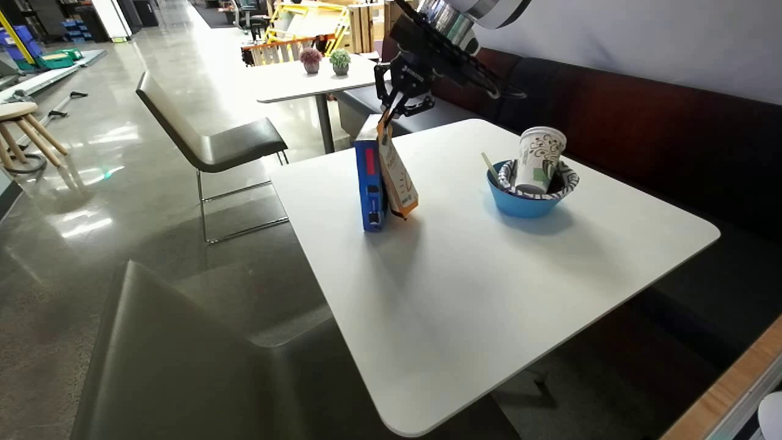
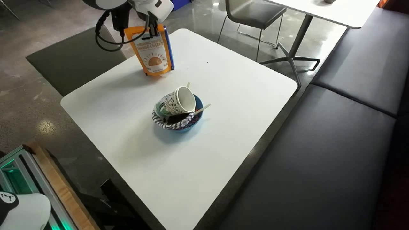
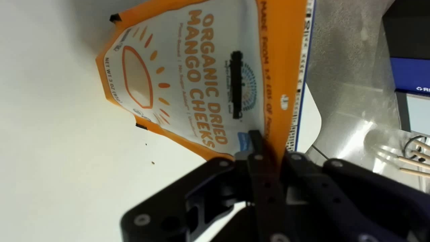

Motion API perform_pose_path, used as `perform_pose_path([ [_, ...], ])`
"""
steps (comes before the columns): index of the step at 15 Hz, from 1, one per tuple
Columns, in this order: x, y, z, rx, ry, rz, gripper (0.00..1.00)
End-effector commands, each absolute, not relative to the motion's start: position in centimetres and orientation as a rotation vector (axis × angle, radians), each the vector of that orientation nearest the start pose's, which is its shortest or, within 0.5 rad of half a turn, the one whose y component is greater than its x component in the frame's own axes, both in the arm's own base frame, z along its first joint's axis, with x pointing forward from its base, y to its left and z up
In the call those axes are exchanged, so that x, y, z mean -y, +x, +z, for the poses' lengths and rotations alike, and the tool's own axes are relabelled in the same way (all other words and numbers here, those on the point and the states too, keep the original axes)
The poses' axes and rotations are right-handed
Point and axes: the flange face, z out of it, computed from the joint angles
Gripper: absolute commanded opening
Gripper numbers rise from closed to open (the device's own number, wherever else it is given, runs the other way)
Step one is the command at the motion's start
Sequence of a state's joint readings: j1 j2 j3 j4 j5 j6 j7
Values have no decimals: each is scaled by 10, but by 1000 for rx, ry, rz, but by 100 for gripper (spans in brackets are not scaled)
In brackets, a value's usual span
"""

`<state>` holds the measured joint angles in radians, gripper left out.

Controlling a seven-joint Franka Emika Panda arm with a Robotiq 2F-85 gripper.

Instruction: Put the orange packet and book upright

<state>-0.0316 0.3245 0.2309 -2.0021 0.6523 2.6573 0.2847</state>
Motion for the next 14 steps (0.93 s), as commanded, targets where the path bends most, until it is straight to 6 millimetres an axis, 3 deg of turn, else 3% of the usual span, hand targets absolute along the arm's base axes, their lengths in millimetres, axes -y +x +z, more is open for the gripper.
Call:
perform_pose_path([
  [1, -85, 602, 312, -789, -2480, -173, 2],
  [3, -79, 600, 310, -777, -2479, -167, 2],
  [5, -76, 600, 308, -766, -2483, -157, 34],
  [14, -78, 594, 303, -741, -2535, -127, 99],
])
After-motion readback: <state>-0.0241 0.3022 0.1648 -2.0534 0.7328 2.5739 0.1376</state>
